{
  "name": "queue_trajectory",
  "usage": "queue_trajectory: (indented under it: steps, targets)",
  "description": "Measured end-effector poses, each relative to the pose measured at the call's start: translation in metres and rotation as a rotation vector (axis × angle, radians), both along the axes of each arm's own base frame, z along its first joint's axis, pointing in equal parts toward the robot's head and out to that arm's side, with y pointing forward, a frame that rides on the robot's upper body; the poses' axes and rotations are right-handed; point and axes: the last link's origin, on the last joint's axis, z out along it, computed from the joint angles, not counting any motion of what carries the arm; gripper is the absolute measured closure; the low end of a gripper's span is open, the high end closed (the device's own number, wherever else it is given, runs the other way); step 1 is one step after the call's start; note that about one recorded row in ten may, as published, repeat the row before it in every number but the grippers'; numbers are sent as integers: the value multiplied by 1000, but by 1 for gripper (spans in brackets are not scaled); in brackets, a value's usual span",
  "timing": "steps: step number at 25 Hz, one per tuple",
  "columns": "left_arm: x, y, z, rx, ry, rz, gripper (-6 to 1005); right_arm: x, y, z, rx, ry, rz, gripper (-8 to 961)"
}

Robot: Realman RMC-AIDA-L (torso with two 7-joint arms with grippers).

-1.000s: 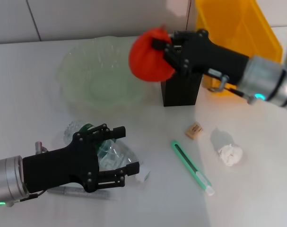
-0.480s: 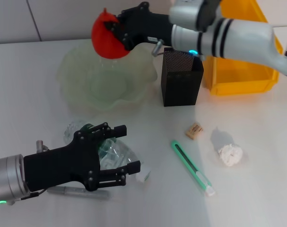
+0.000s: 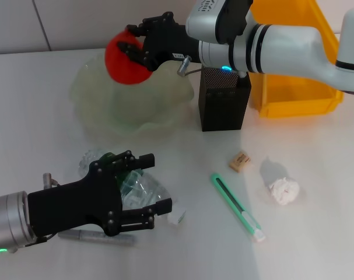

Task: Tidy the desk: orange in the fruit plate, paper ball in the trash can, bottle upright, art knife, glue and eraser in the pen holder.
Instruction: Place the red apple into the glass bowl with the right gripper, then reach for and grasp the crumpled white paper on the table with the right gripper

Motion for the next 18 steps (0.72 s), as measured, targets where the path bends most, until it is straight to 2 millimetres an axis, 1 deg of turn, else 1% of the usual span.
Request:
queue_trajectory:
  steps: [5, 8, 10, 11, 12, 13, 14, 15, 16, 18]
  targets:
    - [0, 0, 0, -2, 1, 0, 208, -1, -3, 0, -22, 33, -3, 618]
    - [0, 0, 0, -1, 0, 1, 209, -2, -5, 1, -40, 59, -16, 472]
    - [-1, 0, 0, -1, 1, 2, 210, 0, -7, 7, -54, 98, -18, 374]
    - [-1, 0, 0, -1, 1, 2, 211, 0, -7, 7, -54, 98, -18, 339]
    - [-1, 0, 0, -1, 1, 2, 211, 2, -11, 19, -83, 171, -23, 304]
    - [-1, 0, 0, -1, 1, 2, 211, 2, -11, 19, -83, 171, -23, 269]
    - [-2, -1, 1, 0, 0, 5, 212, 10, -19, 38, -128, 272, -50, 234]
    - [-2, -1, 1, 0, 0, 5, 212, 10, -19, 38, -128, 272, -50, 199]
    - [-2, -1, 1, 1, -1, 7, 213, 14, -24, 47, -153, 321, -60, 164]
    - [-3, -2, 1, 3, -3, 11, 214, 29, -39, 71, -183, 425, -67, 165]
